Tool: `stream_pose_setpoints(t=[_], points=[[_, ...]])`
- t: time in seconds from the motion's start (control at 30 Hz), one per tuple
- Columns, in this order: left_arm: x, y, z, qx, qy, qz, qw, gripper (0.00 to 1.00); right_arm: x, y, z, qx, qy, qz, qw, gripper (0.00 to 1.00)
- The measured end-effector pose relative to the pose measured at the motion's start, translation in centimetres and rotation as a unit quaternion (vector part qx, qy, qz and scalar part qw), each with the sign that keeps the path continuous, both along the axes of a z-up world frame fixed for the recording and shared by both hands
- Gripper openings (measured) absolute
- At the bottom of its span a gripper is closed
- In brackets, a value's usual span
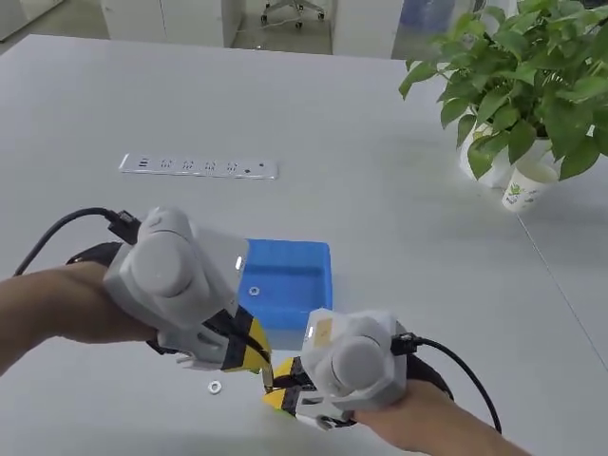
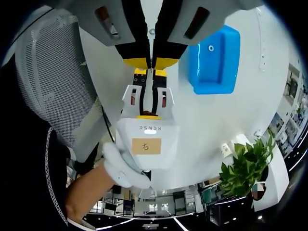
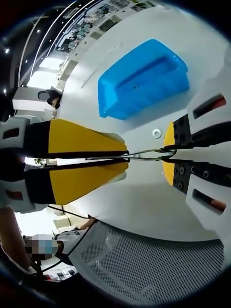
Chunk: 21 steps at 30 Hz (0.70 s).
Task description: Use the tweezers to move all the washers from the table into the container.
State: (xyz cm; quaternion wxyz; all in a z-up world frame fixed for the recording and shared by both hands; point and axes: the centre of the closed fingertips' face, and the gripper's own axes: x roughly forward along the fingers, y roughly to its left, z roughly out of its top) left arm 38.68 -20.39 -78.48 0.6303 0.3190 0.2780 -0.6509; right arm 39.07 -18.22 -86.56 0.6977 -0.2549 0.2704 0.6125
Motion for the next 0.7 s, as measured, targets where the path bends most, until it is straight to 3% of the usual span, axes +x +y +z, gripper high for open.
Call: stream_pose_setpoints(t=[0.43, 0.7], points=[[0.9, 0.2, 2.5, -0.003, -0.002, 0.000, 1.0000, 0.05, 1.0, 0.3, 2.5, -0.002, -0.014, 0.002, 0.9999, 0.09], [1.9, 0.3, 4.3, -0.001, -0.014, -0.003, 0.9999, 0.05, 2.4, 0.8, 4.3, 0.006, -0.024, -0.003, 0.9997, 0.09]])
